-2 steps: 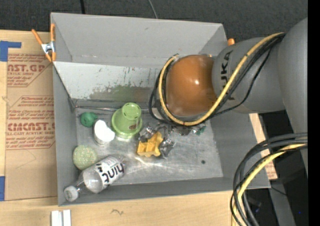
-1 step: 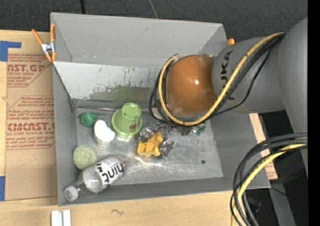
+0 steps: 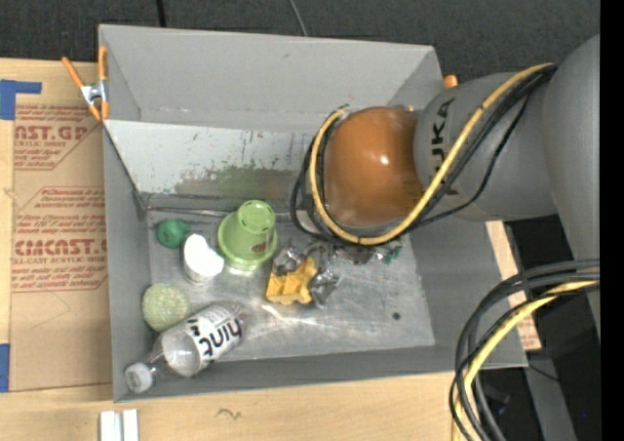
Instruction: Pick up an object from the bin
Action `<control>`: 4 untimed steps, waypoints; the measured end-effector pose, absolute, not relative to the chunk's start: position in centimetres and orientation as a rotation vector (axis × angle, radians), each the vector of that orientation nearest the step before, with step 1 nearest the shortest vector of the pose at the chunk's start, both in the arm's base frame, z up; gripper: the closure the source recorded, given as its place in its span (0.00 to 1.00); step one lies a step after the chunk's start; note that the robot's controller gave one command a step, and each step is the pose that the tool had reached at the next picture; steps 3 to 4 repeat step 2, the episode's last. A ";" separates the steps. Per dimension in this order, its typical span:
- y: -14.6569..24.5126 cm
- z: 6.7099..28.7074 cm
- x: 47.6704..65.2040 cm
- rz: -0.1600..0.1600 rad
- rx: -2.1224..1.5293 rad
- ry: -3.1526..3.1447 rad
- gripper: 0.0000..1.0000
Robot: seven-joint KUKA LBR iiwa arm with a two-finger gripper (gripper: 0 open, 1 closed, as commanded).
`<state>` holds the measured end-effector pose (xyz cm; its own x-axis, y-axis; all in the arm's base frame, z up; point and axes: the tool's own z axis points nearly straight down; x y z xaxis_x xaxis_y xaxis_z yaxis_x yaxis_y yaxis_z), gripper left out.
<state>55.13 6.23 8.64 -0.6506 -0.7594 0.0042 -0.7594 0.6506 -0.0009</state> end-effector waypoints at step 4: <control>6.3 9.6 55.0 -0.001 1.313 -2.856 1.00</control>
Offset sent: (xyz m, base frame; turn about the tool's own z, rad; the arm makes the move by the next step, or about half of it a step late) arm -0.0001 0.0000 0.0502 0.0000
